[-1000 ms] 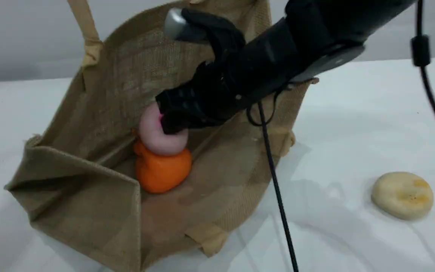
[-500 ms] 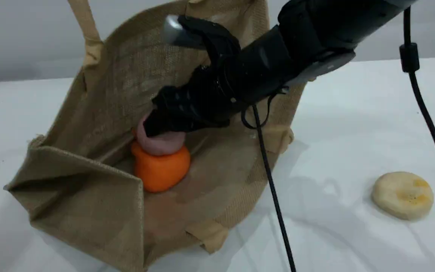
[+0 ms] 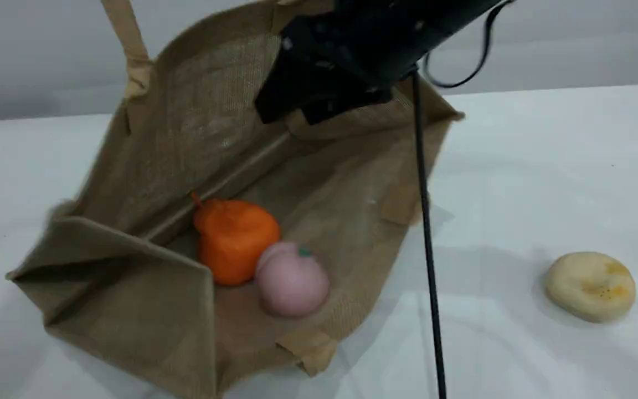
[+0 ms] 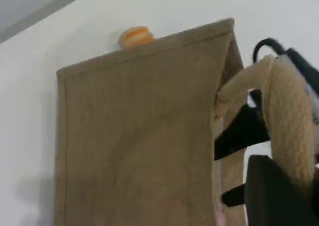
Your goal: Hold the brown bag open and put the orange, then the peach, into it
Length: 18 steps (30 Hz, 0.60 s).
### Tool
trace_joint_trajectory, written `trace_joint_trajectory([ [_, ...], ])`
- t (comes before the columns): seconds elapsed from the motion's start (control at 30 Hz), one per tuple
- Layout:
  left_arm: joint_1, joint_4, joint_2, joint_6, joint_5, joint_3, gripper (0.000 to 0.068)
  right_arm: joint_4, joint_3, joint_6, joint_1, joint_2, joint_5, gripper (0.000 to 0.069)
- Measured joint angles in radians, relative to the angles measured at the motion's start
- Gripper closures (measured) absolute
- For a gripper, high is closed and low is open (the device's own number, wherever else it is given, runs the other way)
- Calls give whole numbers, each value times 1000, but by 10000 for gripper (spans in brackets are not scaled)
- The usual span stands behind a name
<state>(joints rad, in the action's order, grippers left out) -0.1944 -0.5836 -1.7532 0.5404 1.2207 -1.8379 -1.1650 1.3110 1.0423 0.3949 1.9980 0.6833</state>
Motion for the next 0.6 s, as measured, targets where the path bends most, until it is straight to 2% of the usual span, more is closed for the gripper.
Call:
trace_joint_trajectory([
  [0.2, 0, 5, -2, 11, 0, 1, 608, 228, -2, -166, -18, -68, 133, 305],
  [0.47, 0, 5, -2, 35, -3, 81, 608, 401, -7, -323, -79, -204, 246, 310],
  [0.6, -3, 4, -2, 62, -85, 170, 608, 475, -7, -406, -125, -277, 320, 310],
])
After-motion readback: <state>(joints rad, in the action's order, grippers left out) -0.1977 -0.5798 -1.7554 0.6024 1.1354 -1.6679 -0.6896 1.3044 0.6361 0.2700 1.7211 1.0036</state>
